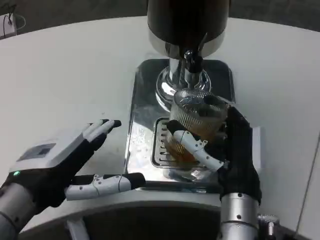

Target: Grasp the cup under the faucet to collect the drink, then remove the cup.

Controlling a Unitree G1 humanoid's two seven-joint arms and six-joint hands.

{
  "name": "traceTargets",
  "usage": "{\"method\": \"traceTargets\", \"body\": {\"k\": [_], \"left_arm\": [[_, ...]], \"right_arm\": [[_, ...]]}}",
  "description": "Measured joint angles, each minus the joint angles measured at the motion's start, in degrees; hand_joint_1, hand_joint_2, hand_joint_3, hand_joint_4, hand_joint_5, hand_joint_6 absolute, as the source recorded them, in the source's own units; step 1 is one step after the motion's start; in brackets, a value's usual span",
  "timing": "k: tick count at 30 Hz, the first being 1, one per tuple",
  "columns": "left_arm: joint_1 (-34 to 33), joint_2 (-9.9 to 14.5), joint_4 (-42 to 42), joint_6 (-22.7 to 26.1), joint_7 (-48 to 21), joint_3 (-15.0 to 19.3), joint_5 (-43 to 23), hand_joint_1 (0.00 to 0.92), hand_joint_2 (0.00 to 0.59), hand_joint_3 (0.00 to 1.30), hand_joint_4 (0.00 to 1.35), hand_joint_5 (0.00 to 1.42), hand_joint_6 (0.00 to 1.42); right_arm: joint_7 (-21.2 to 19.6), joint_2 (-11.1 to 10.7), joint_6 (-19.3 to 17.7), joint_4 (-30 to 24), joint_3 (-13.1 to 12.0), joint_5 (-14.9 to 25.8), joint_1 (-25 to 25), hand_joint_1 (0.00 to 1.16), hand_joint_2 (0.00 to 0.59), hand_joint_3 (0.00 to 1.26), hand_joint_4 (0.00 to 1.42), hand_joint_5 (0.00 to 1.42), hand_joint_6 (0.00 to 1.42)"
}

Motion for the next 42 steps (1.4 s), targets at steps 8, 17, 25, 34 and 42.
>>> {"method": "traceTargets", "body": {"k": [8,17,25,34,42], "left_arm": [[-1.4,-0.1,0.1,0.0,0.0,-0.7,0.1,0.0,0.014,0.07,0.0,0.0,0.13],[-2.0,-0.2,1.0,0.0,0.0,-1.0,0.1,0.0,0.014,0.07,0.0,0.0,0.13],[-2.8,-0.2,1.2,-0.3,0.1,-1.1,0.0,0.0,0.014,0.07,0.0,0.0,0.13],[-2.5,-0.2,-1.5,-0.8,0.1,-1.0,-0.4,0.0,0.014,0.06,0.0,0.0,0.12],[1.0,-0.2,-8.1,-0.7,-0.9,-0.9,-1.8,0.0,0.014,0.05,0.0,0.0,0.11]], "right_arm": [[2.9,-1.4,0.1,-6.3,-1.7,0.2,3.7,0.92,0.218,0.98,1.2,1.39,1.42],[7.4,-2.9,0.9,-13.6,-3.8,0.4,9.9,0.92,0.218,1.01,1.23,1.42,1.42],[10.8,-3.1,1.2,-20.2,-5.5,0.5,15.1,0.92,0.218,1.03,1.25,1.42,1.42],[18.0,-5.1,1.1,-32.3,-5.8,1.0,25.3,0.93,0.219,1.03,1.26,1.42,1.42],[24.3,-7.7,0.8,-41.1,-6.2,2.0,30.4,0.93,0.206,1.05,1.25,1.42,1.42]]}}
